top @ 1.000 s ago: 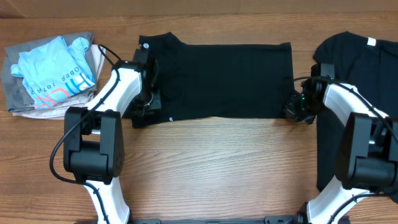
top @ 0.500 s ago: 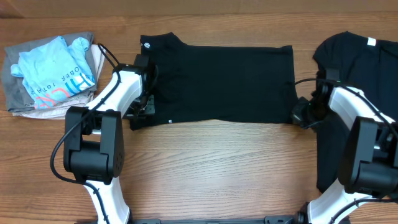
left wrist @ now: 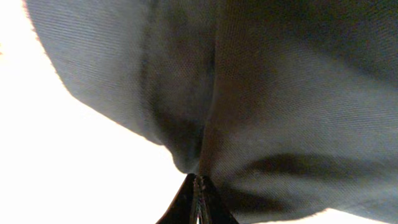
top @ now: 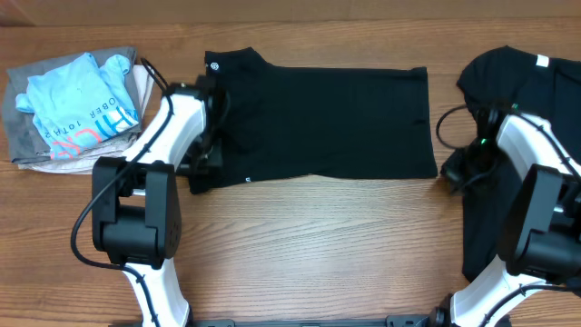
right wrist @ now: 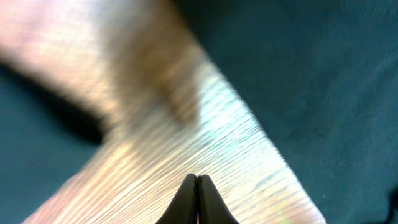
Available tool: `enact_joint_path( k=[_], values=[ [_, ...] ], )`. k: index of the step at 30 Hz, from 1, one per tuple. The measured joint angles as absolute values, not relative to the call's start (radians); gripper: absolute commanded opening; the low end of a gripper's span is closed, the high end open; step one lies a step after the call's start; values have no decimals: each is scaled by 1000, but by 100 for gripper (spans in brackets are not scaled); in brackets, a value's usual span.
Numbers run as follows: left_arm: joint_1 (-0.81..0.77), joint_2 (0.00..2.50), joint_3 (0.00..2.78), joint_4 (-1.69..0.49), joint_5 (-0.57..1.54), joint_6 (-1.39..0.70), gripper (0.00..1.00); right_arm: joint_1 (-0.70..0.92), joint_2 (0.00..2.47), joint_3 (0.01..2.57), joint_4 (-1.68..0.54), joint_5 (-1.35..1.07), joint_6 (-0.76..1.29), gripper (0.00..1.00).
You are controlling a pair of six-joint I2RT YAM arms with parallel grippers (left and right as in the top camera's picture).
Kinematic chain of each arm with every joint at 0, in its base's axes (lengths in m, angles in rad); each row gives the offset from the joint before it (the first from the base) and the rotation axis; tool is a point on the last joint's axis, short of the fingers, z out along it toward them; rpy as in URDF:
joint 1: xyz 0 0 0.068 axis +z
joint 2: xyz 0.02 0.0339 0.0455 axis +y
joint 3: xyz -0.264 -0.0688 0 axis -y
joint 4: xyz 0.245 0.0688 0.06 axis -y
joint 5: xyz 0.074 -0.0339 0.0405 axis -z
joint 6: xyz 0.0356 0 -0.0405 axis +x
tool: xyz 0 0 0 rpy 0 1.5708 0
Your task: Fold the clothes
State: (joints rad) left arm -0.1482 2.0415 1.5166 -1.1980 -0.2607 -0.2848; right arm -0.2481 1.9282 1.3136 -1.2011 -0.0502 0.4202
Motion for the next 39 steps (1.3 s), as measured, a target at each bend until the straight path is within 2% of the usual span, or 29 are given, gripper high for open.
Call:
enact_joint_path(
  k=[7, 12, 21, 39],
  values=[
    [-148, 2019, 1662, -1229, -142, -285, 4, -194, 1922, 1404, -1180, -192, 323, 4],
    [-148, 2016, 1654, -1224, -33, -285, 4, -138, 1922, 1404, -1143, -225, 305, 4],
    [-149, 2016, 1533, -1068, 139, -288, 4, -97, 1924, 1404, -1092, -236, 294, 4],
    [-171, 2016, 1379, -772, 197, -343, 4, -97, 1924, 1404, -1092, -237, 291, 5]
  ],
)
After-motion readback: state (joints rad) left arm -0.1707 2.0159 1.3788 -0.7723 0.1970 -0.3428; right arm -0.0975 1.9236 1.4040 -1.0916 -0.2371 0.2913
